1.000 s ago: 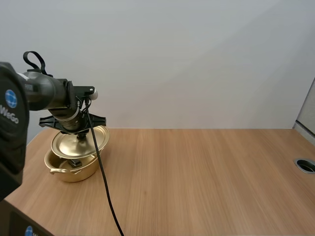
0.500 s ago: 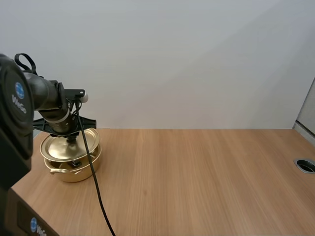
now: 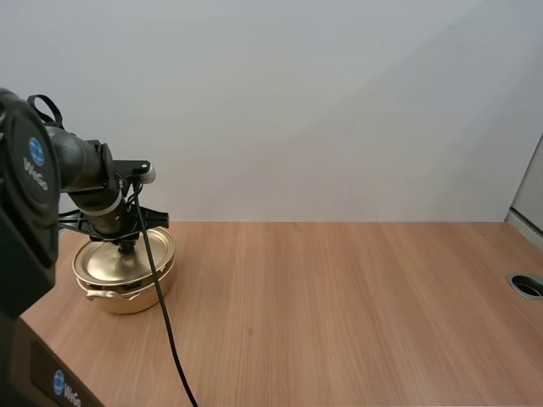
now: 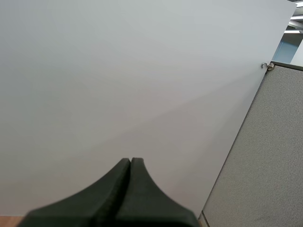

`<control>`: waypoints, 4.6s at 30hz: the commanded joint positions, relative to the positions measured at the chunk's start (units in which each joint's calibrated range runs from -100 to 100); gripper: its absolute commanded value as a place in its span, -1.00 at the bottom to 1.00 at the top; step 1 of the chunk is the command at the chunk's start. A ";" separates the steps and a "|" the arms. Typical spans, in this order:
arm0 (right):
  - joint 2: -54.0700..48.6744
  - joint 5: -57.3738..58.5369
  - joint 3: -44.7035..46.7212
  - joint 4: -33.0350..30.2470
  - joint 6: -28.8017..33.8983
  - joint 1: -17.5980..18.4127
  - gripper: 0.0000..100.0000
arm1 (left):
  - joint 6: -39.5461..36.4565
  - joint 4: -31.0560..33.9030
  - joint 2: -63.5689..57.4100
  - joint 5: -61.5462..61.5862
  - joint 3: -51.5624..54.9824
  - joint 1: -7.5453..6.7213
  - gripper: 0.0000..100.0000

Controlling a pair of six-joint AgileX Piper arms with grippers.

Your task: Open the pot, put the car inside, and close it

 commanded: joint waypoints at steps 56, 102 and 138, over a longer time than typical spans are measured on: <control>0.01 0.00 -0.03 5.58 0.07 -0.06 -1.00 | 5.21 4.58 -4.25 -2.00 -11.94 0.00 1.00; -2.27 -31.56 61.65 2.63 5.30 -0.06 -1.00 | -3.48 -0.46 -42.29 -3.35 1.98 -8.33 -1.00; -23.66 -59.31 98.69 3.96 5.18 2.15 -1.00 | -9.33 0.78 -90.69 -22.58 58.25 -9.36 -1.00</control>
